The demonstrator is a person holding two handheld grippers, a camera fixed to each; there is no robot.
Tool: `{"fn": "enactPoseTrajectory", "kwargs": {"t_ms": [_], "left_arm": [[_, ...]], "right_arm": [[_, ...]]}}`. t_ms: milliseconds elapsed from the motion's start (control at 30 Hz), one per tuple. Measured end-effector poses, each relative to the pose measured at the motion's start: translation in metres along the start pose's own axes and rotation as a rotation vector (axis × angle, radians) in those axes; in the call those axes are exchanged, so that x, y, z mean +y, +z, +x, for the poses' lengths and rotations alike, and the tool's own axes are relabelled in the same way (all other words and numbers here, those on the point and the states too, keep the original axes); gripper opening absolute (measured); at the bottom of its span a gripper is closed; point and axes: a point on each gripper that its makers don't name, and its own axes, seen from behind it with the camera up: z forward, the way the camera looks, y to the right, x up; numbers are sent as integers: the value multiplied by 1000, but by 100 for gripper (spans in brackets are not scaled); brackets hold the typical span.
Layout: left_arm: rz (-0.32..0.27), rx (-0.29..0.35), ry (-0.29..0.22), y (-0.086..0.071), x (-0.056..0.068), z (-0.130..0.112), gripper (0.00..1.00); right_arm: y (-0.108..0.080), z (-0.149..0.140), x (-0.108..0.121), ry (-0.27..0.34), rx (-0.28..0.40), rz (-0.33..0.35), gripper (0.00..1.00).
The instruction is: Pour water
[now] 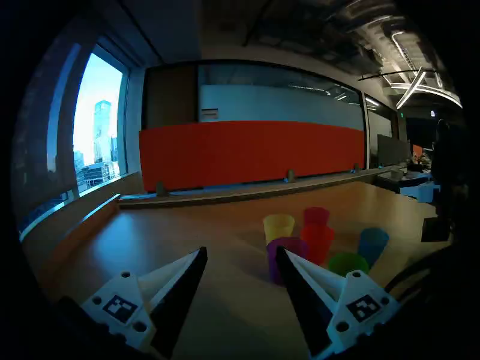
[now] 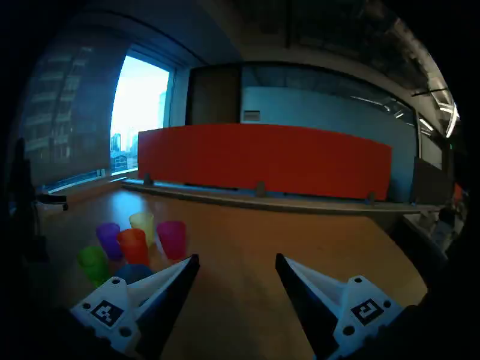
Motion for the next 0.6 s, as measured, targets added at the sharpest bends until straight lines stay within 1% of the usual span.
{"fn": "enactPoseTrajectory", "kwargs": {"t_ms": [133, 333, 467, 600], "left_arm": [[16, 36, -23, -2, -3, 9, 84], [48, 112, -45, -6, -12, 28, 84], [66, 165, -61, -10, -18, 42, 84], [66, 181, -75, -11, -17, 45, 84]], "right_arm": [[-1, 11, 10, 4, 46, -42, 98], [-5, 25, 20, 26, 115, -87, 99], [-11, 39, 27, 41, 180, -124, 98], [-18, 52, 31, 33, 238, -162, 98]]}}
